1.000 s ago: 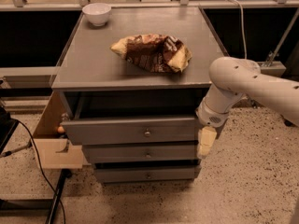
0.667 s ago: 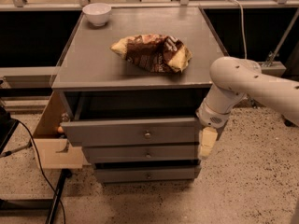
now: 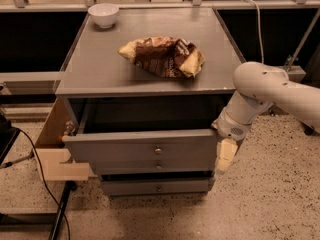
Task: Open top drawer
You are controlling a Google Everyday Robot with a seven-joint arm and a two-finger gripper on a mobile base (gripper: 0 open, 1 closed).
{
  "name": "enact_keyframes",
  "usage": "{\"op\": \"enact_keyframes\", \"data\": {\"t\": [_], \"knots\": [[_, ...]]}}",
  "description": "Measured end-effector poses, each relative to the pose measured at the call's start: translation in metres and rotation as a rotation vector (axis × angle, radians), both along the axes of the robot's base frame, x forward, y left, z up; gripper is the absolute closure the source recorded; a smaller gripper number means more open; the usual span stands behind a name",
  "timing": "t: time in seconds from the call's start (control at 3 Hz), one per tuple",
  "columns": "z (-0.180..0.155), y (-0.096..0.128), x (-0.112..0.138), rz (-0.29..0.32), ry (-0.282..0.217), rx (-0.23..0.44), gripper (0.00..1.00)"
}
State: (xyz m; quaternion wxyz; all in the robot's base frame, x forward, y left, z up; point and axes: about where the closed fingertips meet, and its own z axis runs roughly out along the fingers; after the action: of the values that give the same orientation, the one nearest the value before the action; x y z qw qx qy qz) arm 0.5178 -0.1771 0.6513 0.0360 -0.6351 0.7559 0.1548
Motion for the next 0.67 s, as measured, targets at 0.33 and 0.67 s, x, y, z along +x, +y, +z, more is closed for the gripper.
{"op": "enact_keyframes", "data": {"t": [0.33,0.67], "knots": [[0.004,-0.002,-0.017,-0.039,0.01,0.075,0.0],[0.008,-0.005,-0.035,-0.068,0.013,0.132,0.0]]}}
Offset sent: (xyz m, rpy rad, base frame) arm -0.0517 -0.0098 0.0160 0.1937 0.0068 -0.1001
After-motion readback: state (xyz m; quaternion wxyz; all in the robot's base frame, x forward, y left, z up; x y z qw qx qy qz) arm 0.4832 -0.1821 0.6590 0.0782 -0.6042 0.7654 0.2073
